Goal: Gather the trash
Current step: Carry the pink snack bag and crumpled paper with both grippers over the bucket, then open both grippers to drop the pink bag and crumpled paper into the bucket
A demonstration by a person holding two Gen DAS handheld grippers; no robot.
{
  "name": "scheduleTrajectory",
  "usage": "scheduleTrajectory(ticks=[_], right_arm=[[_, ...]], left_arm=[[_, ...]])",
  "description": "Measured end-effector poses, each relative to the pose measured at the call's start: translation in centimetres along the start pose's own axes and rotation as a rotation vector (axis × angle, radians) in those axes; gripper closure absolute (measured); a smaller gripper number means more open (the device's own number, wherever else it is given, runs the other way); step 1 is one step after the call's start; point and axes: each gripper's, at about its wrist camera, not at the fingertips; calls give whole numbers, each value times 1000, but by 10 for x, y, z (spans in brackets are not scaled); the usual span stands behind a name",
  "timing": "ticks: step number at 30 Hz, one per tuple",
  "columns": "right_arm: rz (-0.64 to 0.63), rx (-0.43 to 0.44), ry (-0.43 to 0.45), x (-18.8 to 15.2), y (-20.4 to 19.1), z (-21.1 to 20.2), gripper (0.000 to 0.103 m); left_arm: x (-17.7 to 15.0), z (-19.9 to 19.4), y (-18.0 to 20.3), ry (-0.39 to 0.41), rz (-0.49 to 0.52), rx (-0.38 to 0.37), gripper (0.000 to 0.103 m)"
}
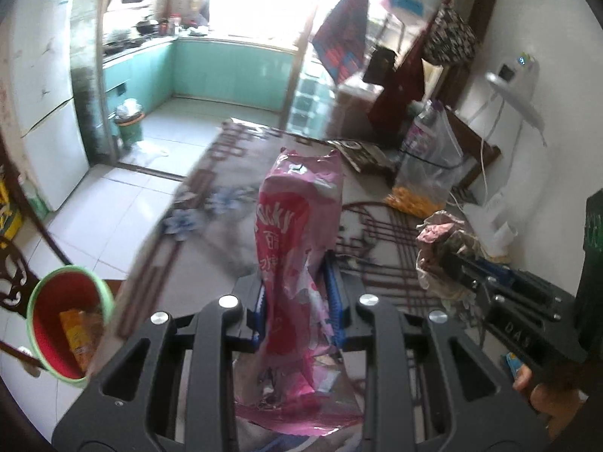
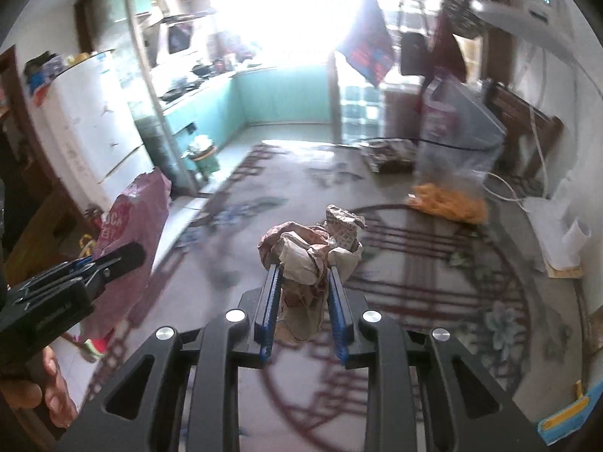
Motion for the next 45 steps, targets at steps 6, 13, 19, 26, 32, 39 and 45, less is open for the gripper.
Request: scheduleTrajectory(ticks=[6,13,19,26,32,39,45], right_arm=[[-42,-11,58,6,-62,-12,79],[-45,-36,75,7,-130,-19,79],[-50,-34,71,1,-185,-14,78],[-70,-16,76,4,-235,-5,78],[-105,22,72,6,-270,5,78],[-133,83,41,4,-305,23,78],[-149,153,-5,1,-334,41,78]], left_arm=[[7,-40,-50,72,-17,15,77],[14,-72,-112,101,-11,11,77],[14,-85,-162,97,-22,21,77],[17,-96,-206,107,-29,42,77],[17,-103,-240,99,-48,69,77],[16,-105,-276,90,-83,111,77],[16,-100,-301,71,-101,149,77]])
Point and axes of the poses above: each gripper's, at about its wrist camera, not at the fingertips, and z roughly the way its jaws point, y to its right, x to its top, and after that the axes turned 7 degrees about y, right-handed
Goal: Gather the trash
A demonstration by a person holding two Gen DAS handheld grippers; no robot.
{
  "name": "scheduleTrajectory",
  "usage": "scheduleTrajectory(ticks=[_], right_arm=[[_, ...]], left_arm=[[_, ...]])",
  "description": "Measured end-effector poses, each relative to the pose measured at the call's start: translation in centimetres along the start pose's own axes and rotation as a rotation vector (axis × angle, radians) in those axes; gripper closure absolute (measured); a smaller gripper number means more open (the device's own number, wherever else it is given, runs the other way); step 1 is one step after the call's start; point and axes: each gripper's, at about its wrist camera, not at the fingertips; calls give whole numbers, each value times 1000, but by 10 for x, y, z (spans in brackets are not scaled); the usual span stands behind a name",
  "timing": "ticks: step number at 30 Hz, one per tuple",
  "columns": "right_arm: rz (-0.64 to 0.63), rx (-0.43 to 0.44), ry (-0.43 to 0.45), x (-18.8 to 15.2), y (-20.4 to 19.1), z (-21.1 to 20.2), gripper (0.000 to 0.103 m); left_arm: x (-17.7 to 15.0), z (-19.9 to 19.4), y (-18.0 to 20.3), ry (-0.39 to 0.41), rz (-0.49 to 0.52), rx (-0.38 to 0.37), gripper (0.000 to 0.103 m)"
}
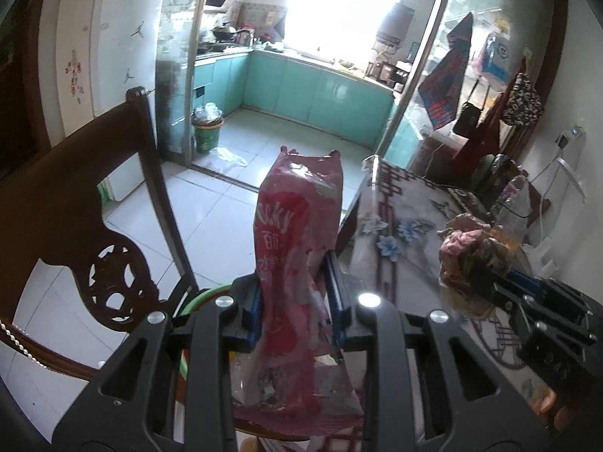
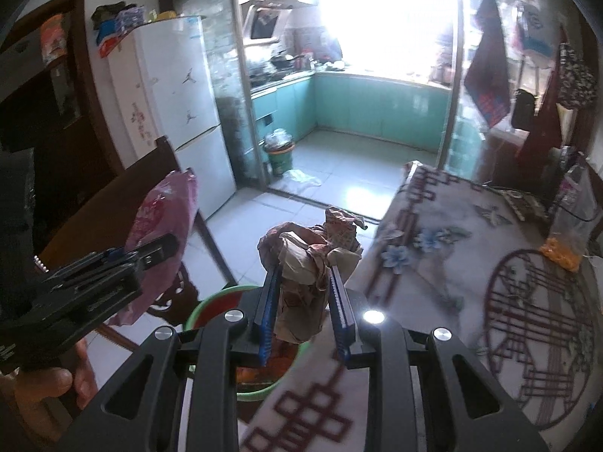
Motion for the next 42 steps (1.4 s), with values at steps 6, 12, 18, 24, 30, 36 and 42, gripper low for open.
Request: scheduleTrajectory(ticks=[6,12,18,24,30,36,42], right_arm=[[21,42,-44,0,-11,23,78],[34,74,-91,-2,-18,43,77],[42,98,-121,-2,-23,58,76],[31,122,-142,-2,-28,69,66],[37,110,-140,-1,-25,73,51],[39,10,-45,12,-4,49,26],[1,-149,77,25,22,8,7]], left_arm=[[4,13,-21,-23,-37,18,77],[9,26,-30,-33,-35,26,76],[14,35,-38,-39,-59,28,73],[17,39,-39,-37,-66,43,62],[21,33,-40,13,-84,74,19],[29,22,-28,76,-68,73,5],[36,7,7,152,16,23,5]])
Point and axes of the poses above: each gripper's, at about its wrist camera, not at the fingertips, and z roughly the way its jaws point, y to its right, x to its top, and after that the axes turned 7 degrees about y, right-handed
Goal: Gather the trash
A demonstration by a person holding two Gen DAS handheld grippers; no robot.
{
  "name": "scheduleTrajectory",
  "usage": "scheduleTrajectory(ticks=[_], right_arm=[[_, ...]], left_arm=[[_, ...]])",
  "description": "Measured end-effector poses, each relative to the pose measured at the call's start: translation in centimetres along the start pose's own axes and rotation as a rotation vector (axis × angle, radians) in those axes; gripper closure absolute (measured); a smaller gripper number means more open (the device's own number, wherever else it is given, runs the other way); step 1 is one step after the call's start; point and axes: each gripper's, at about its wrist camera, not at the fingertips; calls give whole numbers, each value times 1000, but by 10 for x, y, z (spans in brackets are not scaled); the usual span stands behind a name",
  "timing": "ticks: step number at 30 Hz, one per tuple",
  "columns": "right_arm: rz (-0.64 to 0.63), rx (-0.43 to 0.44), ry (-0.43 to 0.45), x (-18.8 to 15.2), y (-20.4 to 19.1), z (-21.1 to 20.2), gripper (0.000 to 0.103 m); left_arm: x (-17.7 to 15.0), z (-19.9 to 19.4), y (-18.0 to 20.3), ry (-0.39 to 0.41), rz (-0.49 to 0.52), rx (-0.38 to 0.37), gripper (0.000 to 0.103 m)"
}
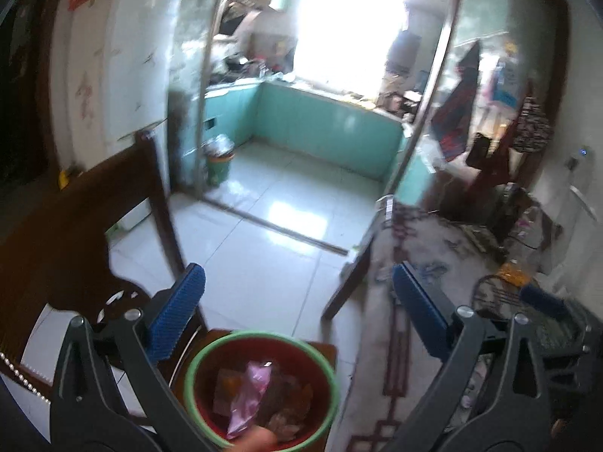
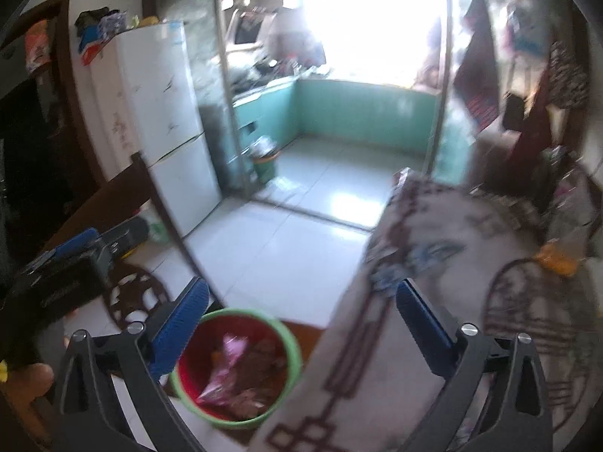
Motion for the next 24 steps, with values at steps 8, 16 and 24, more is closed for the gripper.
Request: scheduleTrajectory(ticks=[8,16,24], right_arm=[[-9,-69,208,-4,53,-62,7],[65,-74,154,-20,130,-90,7],[111,-48,220,-41,210,-130,7]], left_arm=[[4,-31,67,167,71,18,5],[-21,-60,134,219,14,44,5],[-54,-61,195,121,42,99,5]])
Point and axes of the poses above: each gripper's, at about its wrist camera, not at the fingertips, and z roughly the way its jaws point, y to its right, x to its top, and after that the axes turned 7 degrees about y, right-handed
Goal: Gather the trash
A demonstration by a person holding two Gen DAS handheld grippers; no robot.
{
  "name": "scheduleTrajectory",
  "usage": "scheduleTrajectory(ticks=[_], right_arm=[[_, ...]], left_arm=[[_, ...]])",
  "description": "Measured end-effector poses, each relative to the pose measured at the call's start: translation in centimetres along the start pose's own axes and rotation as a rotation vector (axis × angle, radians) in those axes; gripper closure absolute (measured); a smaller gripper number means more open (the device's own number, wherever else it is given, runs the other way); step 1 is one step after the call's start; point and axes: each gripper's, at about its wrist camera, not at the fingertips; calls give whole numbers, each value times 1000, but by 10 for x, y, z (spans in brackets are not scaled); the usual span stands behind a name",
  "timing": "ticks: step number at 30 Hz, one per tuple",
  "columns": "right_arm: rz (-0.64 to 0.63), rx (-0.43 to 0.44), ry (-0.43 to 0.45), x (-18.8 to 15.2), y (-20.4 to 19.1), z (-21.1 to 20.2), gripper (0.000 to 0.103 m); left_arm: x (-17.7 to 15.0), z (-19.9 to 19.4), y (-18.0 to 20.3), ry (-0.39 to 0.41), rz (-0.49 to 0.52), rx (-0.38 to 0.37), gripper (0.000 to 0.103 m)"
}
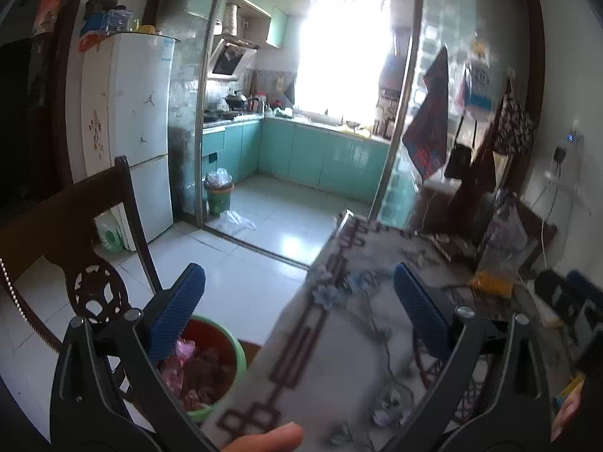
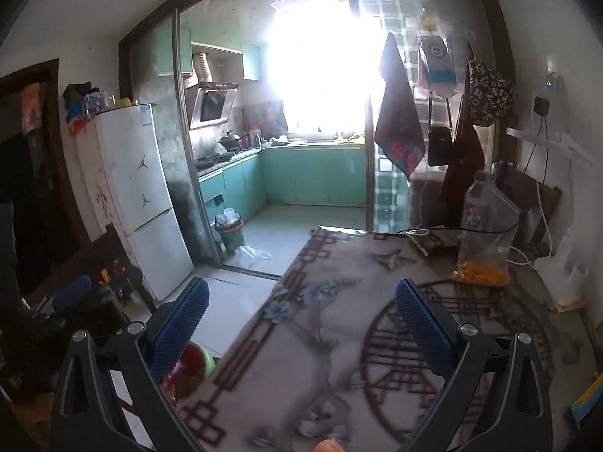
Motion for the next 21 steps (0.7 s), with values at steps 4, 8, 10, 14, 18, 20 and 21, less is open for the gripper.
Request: scheduleTrajectory(ticks=[4,8,10,14,18,20,21], right_arm=[[19,-35,-40,0,25,-2,7],[39,-36,-49,-3,40,-7,7],[42,-40,-52,-4,46,-10,7],[48,-31,-58,-4,53,-12,7],[43,-28,-52,-3,55,-14,7],[40,-28,-50,-3,57,-14,7],[40,-29,-50,-3,57,-14,7]], left_arm=[[-9,-9,19,-19,6,15,5],[-11,-16,29,-25,-1,31,5],[-12,-19,34,-22,4,41,5],[-12,-20,42,-24,8,53,5],[-13,-20,49,-30,13,60,5],[-12,-20,51,-32,15,62,5],[-12,-20,51,-31,15,62,5]])
Point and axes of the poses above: each gripper's, at about its wrist camera, not at the fingertips, and z roughly the way its jaws point, y to its right, x to its top, and after that the axes turned 7 degrees about y, right-handed
